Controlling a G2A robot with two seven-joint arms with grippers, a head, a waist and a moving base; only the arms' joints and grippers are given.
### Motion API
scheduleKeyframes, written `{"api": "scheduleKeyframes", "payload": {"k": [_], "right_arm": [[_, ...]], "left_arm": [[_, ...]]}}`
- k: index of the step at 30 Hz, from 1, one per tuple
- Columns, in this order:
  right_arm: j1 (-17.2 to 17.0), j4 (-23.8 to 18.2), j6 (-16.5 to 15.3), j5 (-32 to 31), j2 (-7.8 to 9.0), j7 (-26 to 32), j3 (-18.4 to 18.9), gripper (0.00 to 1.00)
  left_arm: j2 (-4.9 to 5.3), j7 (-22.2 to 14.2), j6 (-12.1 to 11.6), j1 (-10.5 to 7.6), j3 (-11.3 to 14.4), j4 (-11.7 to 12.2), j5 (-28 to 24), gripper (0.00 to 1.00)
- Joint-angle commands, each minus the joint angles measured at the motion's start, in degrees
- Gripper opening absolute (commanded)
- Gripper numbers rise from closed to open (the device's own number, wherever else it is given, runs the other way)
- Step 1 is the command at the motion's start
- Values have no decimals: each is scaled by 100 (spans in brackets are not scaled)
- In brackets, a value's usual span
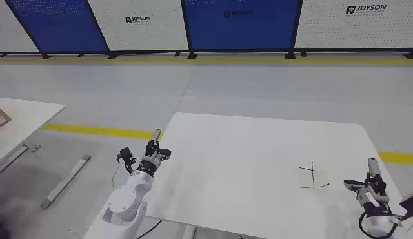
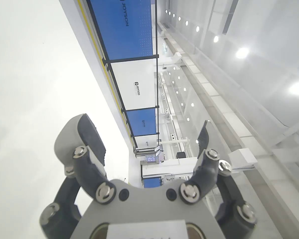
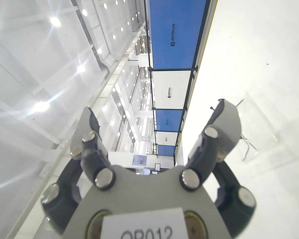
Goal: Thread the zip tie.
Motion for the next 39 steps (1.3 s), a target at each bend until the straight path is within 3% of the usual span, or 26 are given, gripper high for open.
{"api": "scheduleKeyframes", "payload": {"k": [1,2,3,4,8,13,30,35,37,39], "right_arm": [[0,0,0,0,0,0,0,100],[0,0,0,0,0,0,0,78],[9,-21,-29,-88,5,13,12,100],[-21,-52,-148,-393,20,143,40,100],[-118,-95,-286,-527,89,1217,311,100],[-74,-91,-121,-598,205,2751,704,100],[-74,-110,-105,-632,211,2882,664,100],[334,139,86,-765,368,4779,950,100],[486,245,133,-735,413,5091,1132,100],[686,361,225,-731,478,5818,1196,100]], "left_arm": [[0,0,0,0,0,0,0,100],[0,0,0,0,0,0,0,78],[0,0,0,0,0,0,0,100],[0,0,0,0,0,0,0,100],[0,0,0,0,0,0,0,100],[0,0,0,0,0,0,0,100],[0,0,0,0,0,0,0,100],[0,0,0,0,0,0,0,100],[0,0,0,0,0,0,0,100],[0,0,0,0,0,0,0,100]]}}
